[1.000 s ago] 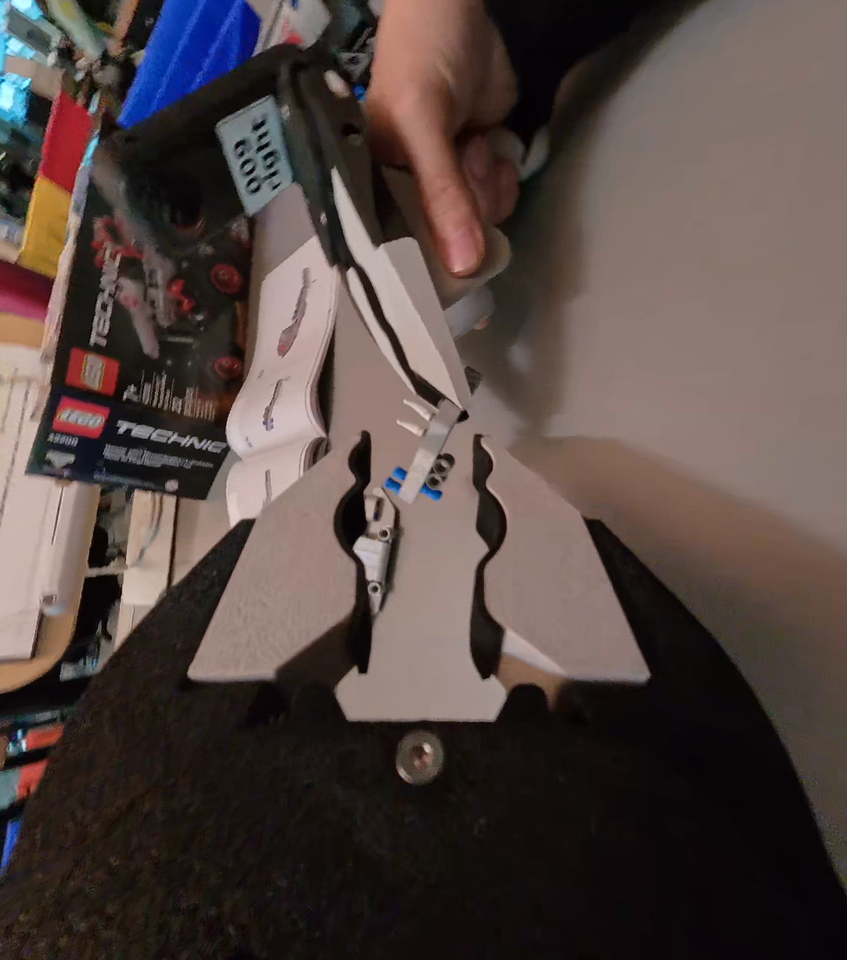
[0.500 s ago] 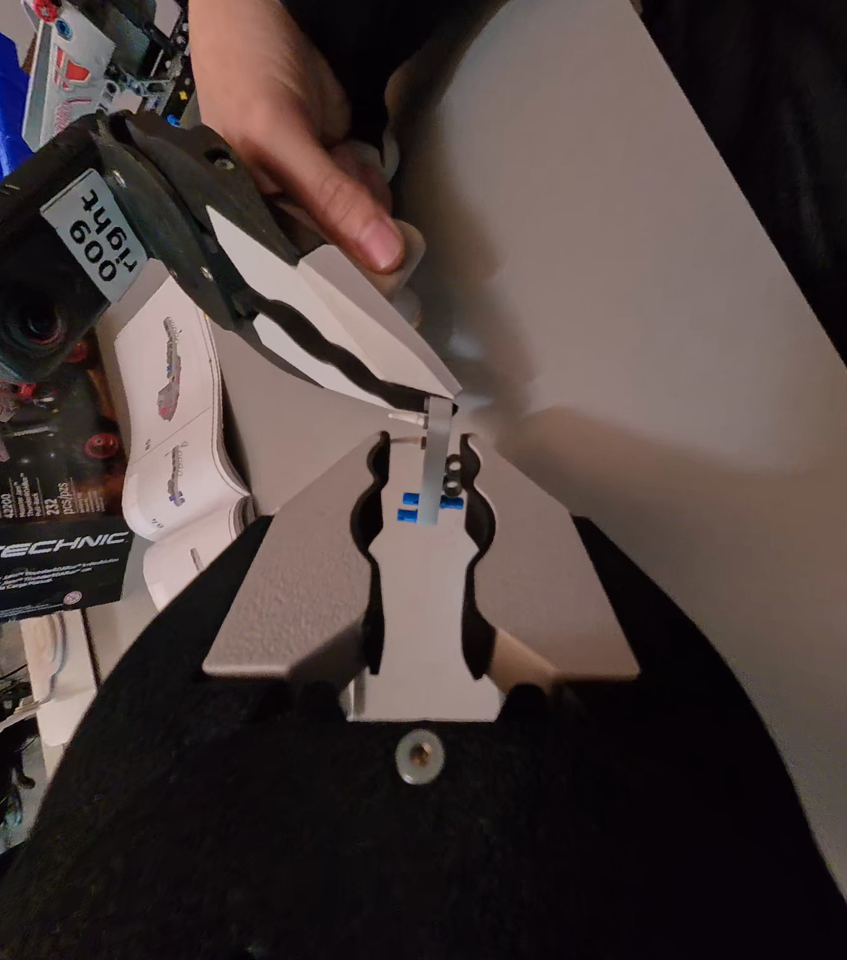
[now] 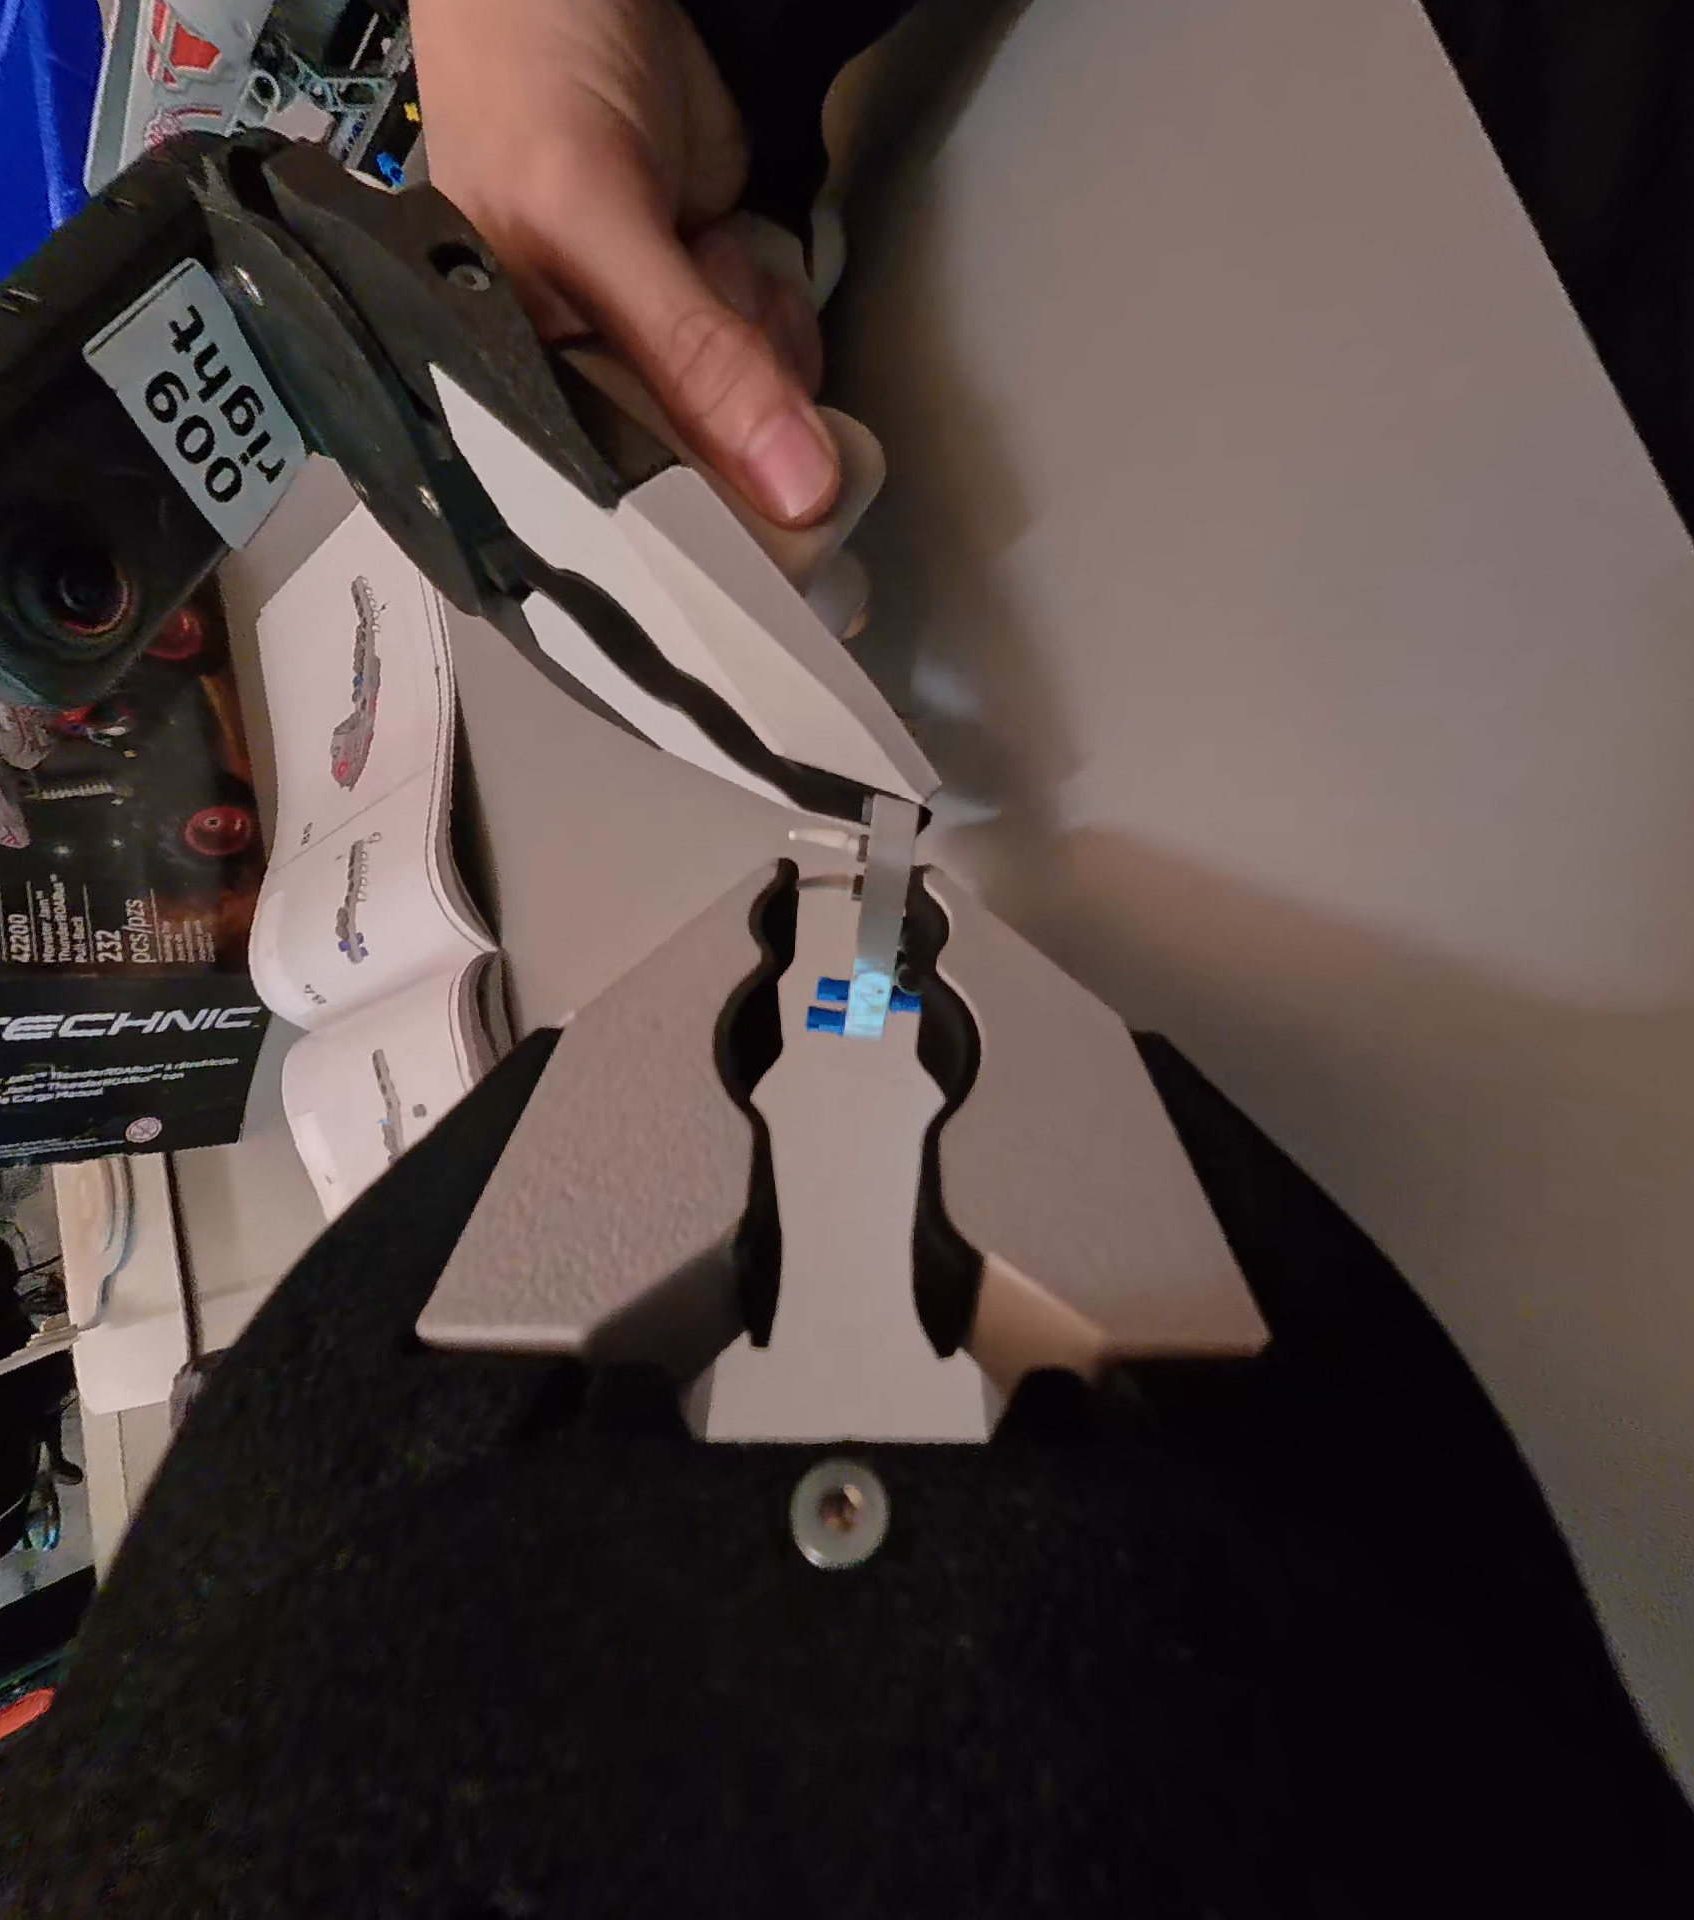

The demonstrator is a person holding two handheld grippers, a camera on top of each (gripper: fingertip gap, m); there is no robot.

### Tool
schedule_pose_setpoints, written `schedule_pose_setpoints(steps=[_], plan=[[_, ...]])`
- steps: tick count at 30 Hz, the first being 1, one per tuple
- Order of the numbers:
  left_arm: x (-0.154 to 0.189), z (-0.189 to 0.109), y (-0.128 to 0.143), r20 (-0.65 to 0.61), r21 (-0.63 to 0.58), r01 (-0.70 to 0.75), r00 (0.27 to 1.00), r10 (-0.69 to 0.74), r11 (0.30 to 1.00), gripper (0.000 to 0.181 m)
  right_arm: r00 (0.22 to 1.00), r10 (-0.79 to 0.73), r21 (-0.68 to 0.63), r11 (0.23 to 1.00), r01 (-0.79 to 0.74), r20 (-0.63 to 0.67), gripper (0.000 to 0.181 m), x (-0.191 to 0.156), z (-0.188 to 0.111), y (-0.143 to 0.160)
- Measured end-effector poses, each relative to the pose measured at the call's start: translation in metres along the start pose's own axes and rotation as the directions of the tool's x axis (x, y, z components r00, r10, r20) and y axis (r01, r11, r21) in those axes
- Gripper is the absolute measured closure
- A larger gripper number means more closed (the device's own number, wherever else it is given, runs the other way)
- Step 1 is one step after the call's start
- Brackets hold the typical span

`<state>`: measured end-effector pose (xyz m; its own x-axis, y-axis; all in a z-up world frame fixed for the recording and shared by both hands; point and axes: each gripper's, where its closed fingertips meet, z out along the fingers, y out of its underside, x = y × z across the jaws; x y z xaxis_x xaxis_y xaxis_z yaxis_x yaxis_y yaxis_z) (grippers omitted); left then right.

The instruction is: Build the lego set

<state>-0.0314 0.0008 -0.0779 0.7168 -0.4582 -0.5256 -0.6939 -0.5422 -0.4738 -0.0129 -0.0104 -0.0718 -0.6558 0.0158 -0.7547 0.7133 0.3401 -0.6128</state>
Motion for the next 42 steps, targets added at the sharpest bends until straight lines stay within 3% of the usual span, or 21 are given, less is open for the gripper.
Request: schedule_pose_setpoints(steps=[18, 42], plan=[[0.011, 0.01, 0.01, -0.044, 0.017, 0.106, 0.994, -0.105, 0.994, 0.164, 0.997, 0.028, -0.07, 0.997, -0.033, -0.074, 0.175, 0.012, 0.006, 0.009], [0.013, 0.01, 0.01, -0.052, 0.013, 0.1, 0.994, -0.099, 0.995, 0.166, 0.996, 0.029, -0.086, 0.996, -0.036, -0.081, 0.175, 0.013, 0.008, 0.012]])
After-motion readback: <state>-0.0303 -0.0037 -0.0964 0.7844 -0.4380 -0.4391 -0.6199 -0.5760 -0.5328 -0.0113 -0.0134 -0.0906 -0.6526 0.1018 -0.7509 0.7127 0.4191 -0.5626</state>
